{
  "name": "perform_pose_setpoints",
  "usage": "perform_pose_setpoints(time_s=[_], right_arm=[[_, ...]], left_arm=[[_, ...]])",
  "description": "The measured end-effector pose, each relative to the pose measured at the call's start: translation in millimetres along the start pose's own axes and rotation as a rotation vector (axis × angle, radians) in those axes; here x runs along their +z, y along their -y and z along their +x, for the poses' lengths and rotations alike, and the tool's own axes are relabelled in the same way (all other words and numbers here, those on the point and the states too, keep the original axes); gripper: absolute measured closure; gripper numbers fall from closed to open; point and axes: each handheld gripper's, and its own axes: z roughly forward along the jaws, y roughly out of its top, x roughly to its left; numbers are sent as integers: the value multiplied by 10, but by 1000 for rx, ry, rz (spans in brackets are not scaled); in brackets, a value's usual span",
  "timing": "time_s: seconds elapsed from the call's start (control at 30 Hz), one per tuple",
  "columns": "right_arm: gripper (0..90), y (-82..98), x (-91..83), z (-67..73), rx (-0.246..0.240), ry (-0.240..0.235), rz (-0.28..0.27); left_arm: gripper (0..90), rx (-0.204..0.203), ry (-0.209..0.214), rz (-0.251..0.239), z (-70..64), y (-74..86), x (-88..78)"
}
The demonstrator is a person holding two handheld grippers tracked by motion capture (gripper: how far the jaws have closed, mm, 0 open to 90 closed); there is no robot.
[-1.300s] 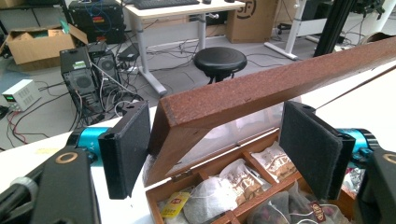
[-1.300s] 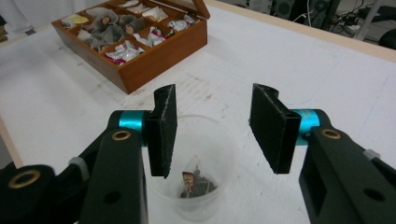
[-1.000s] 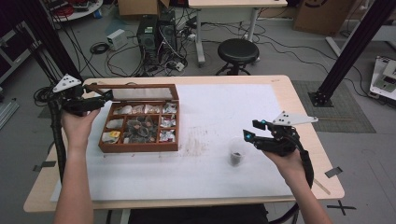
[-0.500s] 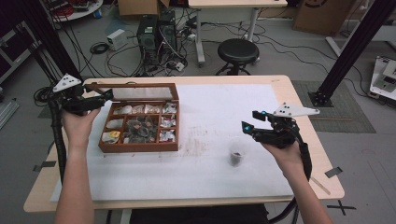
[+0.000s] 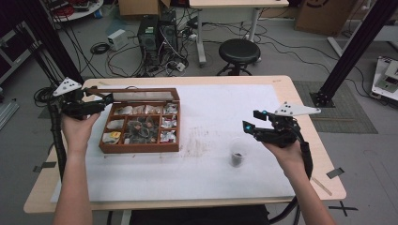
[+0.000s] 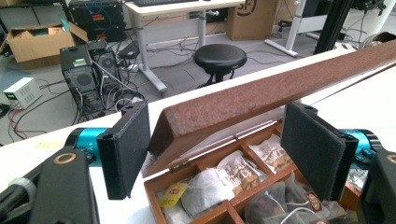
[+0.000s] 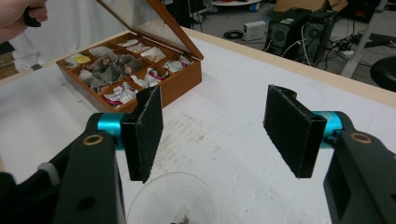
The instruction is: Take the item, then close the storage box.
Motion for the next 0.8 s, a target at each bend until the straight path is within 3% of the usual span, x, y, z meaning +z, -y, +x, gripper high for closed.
perform_pose_setpoints(time_s=[0.7, 0.8], right_arm=[[384, -1, -13, -49, 8, 6, -4], [385, 5, -16, -64, 10, 6, -3]], left_arm=[[240, 12, -1, 21, -41, 53, -52], [237, 29, -5, 34, -71, 85, -83]])
